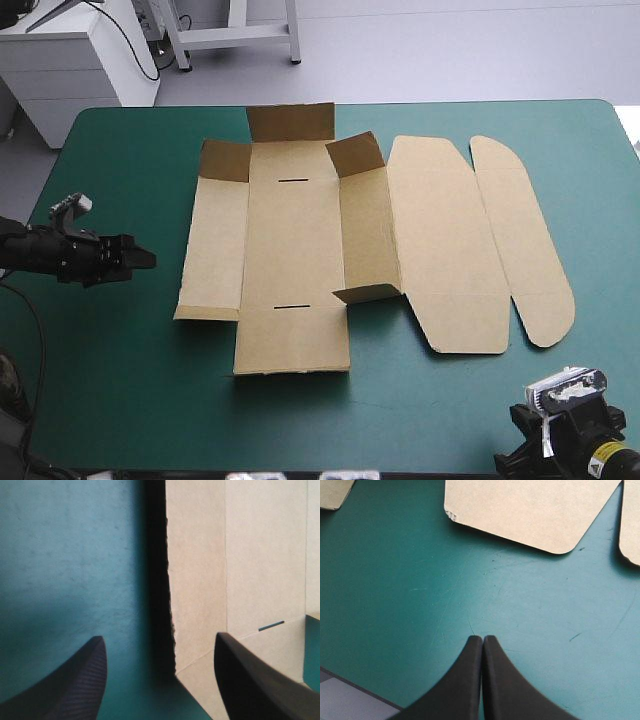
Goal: Fold the box
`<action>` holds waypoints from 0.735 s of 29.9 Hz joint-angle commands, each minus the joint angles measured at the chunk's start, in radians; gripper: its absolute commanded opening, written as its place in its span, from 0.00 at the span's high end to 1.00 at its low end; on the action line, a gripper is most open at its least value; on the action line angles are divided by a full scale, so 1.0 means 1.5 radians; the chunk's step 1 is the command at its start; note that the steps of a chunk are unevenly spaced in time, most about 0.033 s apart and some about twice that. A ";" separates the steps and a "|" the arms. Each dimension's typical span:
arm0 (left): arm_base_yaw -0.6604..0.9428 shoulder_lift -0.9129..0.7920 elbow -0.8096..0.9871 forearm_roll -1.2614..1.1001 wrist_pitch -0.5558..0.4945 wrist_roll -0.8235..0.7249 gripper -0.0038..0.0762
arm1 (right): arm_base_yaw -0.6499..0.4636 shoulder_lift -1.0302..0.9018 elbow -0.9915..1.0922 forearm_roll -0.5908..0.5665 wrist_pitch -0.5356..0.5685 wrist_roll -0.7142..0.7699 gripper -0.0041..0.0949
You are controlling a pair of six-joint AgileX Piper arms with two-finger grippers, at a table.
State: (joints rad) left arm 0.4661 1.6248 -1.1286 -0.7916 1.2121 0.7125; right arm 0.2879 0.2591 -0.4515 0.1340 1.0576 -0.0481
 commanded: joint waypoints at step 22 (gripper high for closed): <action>-0.133 0.090 0.036 -0.134 0.028 0.069 0.39 | 0.001 0.008 -0.016 0.004 -0.033 -0.004 0.97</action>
State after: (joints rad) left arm 0.2761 1.8012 -1.0540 -0.9314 1.1862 0.8061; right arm 0.2879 0.2591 -0.4515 0.1340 1.0576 -0.0481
